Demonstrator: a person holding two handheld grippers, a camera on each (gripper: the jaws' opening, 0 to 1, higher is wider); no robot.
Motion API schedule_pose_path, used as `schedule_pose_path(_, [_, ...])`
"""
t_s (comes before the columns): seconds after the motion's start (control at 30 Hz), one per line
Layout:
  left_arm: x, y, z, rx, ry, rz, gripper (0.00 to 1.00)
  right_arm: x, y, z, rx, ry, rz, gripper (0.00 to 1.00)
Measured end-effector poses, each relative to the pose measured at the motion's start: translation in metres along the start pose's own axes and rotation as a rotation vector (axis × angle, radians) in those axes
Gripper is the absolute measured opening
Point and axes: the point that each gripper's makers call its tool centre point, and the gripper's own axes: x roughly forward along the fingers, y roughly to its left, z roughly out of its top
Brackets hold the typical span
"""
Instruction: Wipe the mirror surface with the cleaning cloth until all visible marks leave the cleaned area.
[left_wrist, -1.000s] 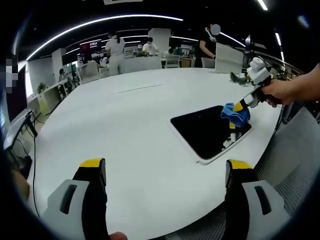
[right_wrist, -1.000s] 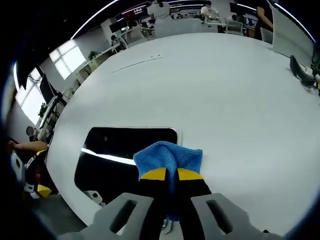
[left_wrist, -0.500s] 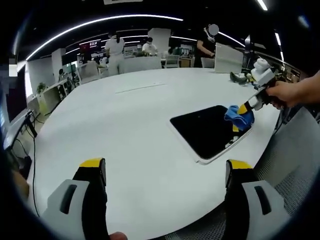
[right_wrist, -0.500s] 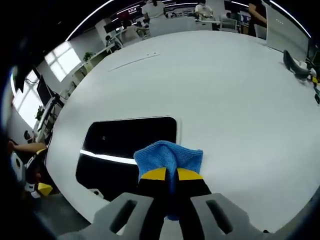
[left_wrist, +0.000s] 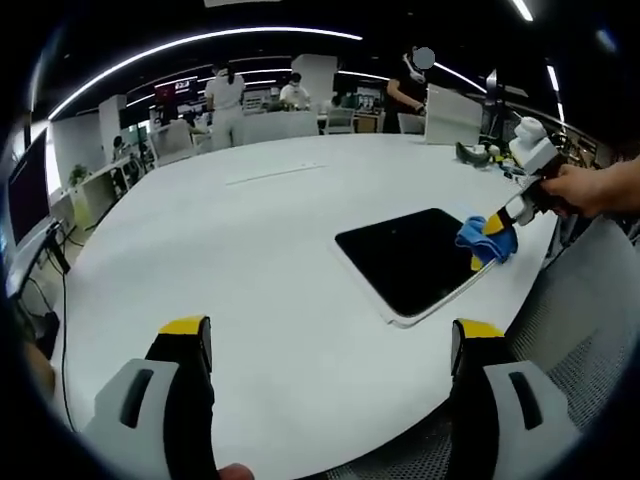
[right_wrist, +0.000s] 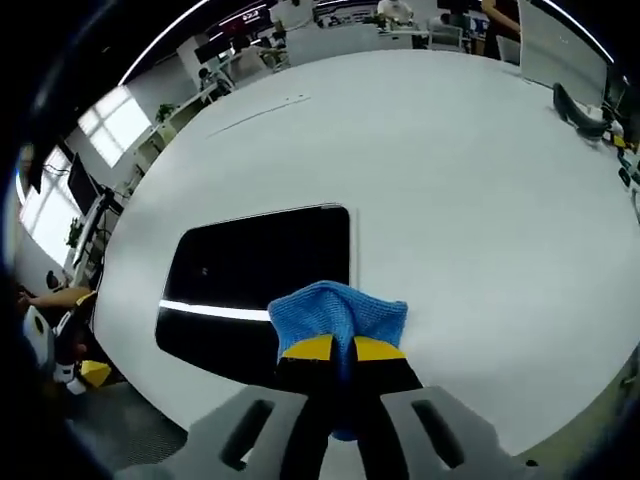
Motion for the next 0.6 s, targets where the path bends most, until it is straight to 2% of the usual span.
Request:
schedule_pose_path(0.23, [-0.0002, 0.0000, 0.0006, 0.002, -0.004, 0.002, 0.99, -0.0030, -0.0015, -0.0038, 0.053, 0.033, 0.019, 0.00])
schedule_pose_path(0.5, [-0.0001, -0.0002, 0.0006, -0.016, -0.008, 0.002, 0.99, -0.0020, -0.0004, -0.0042, 0.050, 0.022, 0.010, 0.00])
schedule_pose_path(0.6, [0.0008, -0.0055, -0.0014, 0.000, 0.006, -0.020, 0.99, -0.0030, 0.0002, -0.0043, 0.056, 0.014, 0.013, 0.00])
